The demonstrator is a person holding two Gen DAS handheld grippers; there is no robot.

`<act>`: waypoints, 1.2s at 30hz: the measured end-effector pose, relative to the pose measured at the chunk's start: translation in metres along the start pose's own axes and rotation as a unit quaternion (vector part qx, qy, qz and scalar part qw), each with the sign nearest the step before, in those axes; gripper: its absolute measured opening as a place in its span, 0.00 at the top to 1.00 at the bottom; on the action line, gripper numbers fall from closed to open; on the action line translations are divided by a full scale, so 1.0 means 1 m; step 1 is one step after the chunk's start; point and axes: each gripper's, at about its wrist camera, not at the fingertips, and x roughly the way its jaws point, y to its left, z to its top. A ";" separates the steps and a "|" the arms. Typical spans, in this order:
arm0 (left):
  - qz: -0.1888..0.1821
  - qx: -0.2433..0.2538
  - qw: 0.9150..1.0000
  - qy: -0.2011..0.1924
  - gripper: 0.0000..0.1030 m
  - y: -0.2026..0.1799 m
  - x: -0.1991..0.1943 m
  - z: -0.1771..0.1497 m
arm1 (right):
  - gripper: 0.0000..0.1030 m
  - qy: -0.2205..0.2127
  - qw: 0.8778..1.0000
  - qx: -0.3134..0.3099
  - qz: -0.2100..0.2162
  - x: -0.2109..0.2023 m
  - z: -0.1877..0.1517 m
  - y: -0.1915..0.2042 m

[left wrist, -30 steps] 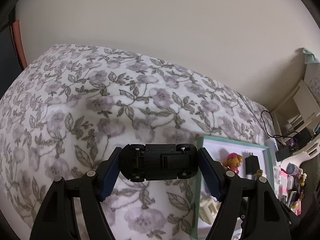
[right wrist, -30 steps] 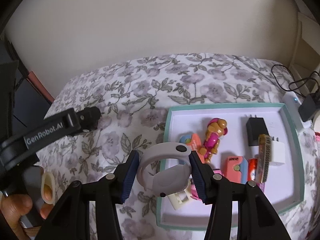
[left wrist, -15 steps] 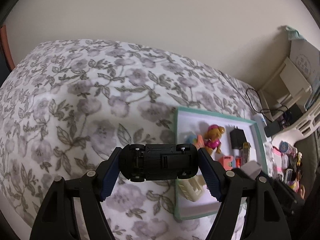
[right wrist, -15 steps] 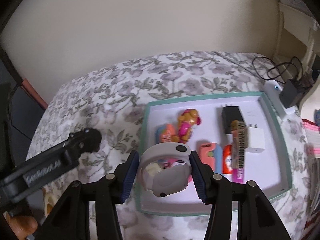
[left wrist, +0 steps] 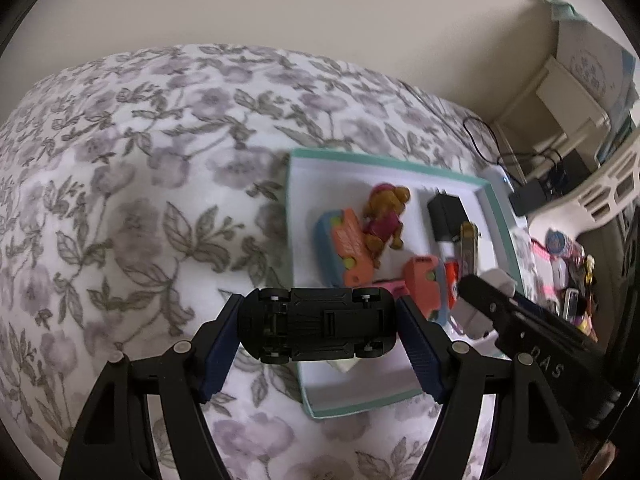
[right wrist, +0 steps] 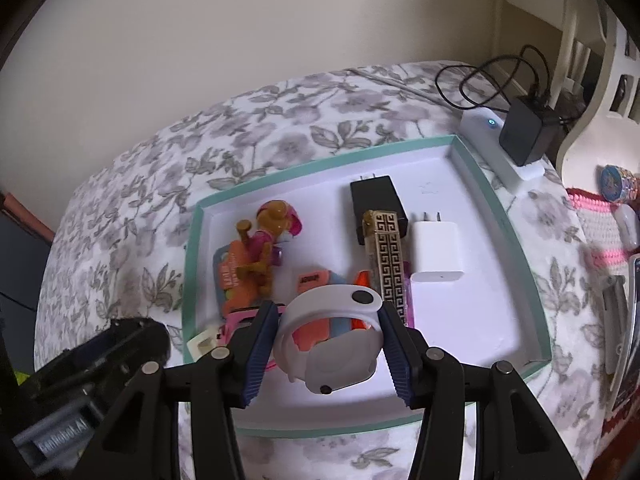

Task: Organize rigid objects
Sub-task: 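Carry the black car and white earbud case over the tray with both tools, then open both tools to release the car and earbud case inside the tray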

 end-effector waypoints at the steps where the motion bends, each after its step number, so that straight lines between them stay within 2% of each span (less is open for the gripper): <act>1: -0.001 0.005 1.000 0.004 0.26 -0.003 0.002 -0.001 | 0.47 0.001 1.000 0.001 0.000 0.001 0.000 -0.001; 10: -0.004 0.039 0.999 0.035 0.26 -0.023 0.016 -0.011 | 0.47 0.016 1.000 0.005 -0.017 0.006 -0.001 -0.006; 24: -0.008 0.077 0.995 0.064 0.26 -0.041 0.029 -0.017 | 0.46 0.036 0.999 0.002 -0.020 0.015 -0.004 -0.006; 36: 0.004 0.063 0.996 0.063 0.24 -0.033 0.028 -0.014 | 0.46 0.038 0.999 0.000 -0.021 0.016 -0.004 -0.005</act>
